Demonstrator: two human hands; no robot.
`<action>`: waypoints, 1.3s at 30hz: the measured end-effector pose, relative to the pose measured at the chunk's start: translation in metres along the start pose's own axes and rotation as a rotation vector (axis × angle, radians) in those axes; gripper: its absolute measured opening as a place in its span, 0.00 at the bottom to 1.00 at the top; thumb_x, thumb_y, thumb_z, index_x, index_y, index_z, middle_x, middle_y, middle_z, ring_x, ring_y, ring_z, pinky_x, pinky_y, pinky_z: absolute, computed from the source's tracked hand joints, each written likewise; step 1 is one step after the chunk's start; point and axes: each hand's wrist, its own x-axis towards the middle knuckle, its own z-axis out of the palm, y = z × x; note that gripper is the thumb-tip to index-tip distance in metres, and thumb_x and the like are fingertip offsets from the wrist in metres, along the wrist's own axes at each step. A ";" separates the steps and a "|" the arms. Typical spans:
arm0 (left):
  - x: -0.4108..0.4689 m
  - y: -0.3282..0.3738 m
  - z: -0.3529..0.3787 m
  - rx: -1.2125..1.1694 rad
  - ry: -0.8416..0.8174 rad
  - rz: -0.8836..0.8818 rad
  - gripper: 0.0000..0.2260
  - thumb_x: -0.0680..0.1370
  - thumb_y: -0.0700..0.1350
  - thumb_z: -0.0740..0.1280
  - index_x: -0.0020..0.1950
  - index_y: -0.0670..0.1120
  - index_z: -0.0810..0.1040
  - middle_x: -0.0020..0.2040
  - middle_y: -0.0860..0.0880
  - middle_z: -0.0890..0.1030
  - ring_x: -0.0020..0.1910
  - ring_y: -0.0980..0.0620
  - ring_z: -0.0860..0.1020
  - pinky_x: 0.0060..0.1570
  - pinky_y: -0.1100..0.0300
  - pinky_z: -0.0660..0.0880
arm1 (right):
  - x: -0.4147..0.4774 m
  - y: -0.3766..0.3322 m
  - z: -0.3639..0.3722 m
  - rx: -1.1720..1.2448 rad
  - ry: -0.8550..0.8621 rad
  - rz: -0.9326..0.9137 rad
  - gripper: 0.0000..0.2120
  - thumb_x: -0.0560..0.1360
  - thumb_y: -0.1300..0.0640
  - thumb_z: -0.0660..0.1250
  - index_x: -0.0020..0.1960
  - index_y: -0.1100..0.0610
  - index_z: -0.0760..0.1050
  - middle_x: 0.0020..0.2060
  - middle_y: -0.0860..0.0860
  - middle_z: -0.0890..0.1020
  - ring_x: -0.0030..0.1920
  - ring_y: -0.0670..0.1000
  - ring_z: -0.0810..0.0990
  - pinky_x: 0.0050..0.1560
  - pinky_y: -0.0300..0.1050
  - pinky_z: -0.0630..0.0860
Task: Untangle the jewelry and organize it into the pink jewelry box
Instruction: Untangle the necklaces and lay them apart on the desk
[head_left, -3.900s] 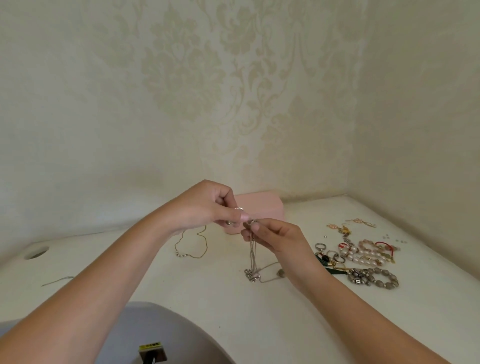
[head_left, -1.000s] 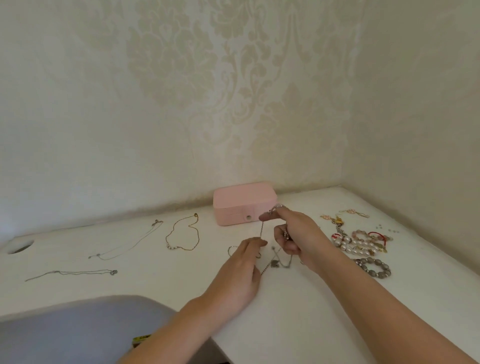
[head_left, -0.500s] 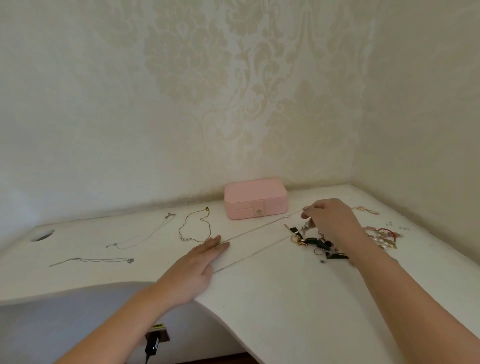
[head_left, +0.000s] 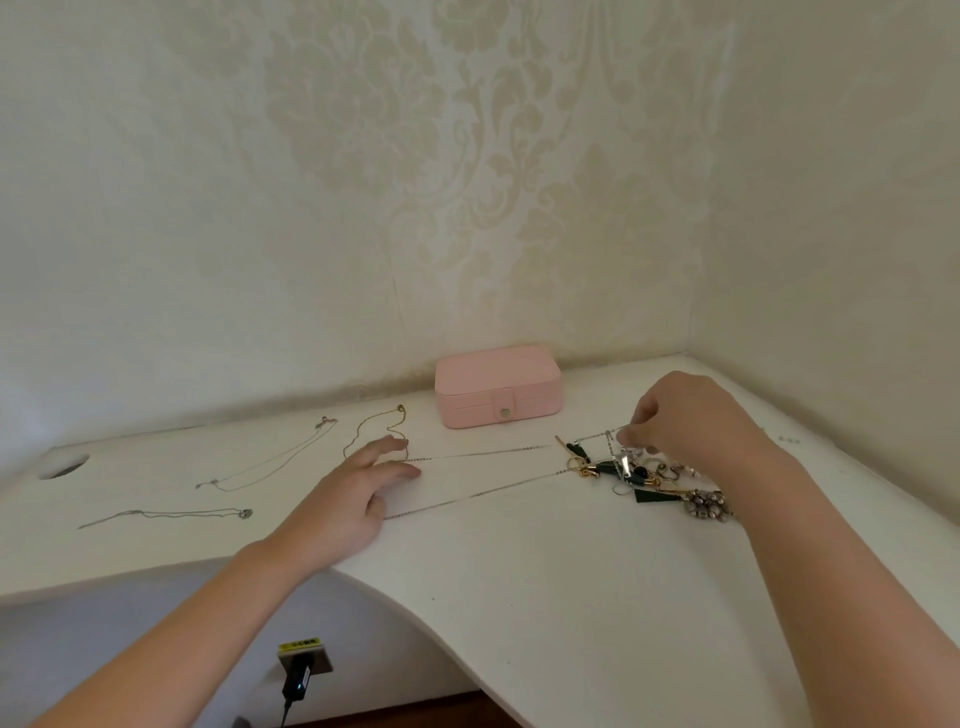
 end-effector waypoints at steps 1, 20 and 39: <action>0.001 0.000 0.000 0.007 0.034 0.004 0.24 0.72 0.28 0.57 0.59 0.50 0.78 0.69 0.59 0.64 0.67 0.53 0.68 0.50 0.78 0.60 | 0.000 0.001 -0.001 0.036 0.008 -0.018 0.09 0.71 0.50 0.72 0.37 0.55 0.80 0.37 0.53 0.84 0.36 0.50 0.78 0.32 0.39 0.68; 0.053 0.140 0.037 -0.652 -0.013 -0.111 0.07 0.79 0.48 0.63 0.55 0.50 0.77 0.49 0.53 0.80 0.46 0.61 0.76 0.47 0.69 0.69 | -0.009 -0.013 0.004 0.839 -0.340 -0.170 0.13 0.80 0.55 0.58 0.53 0.53 0.81 0.23 0.48 0.67 0.25 0.47 0.57 0.24 0.38 0.54; 0.048 0.125 0.043 -0.742 -0.052 -0.139 0.16 0.83 0.49 0.54 0.39 0.49 0.76 0.24 0.49 0.77 0.22 0.57 0.68 0.28 0.64 0.64 | 0.002 0.002 -0.001 1.006 -0.271 -0.003 0.13 0.77 0.58 0.65 0.61 0.52 0.75 0.40 0.54 0.85 0.20 0.43 0.56 0.17 0.32 0.55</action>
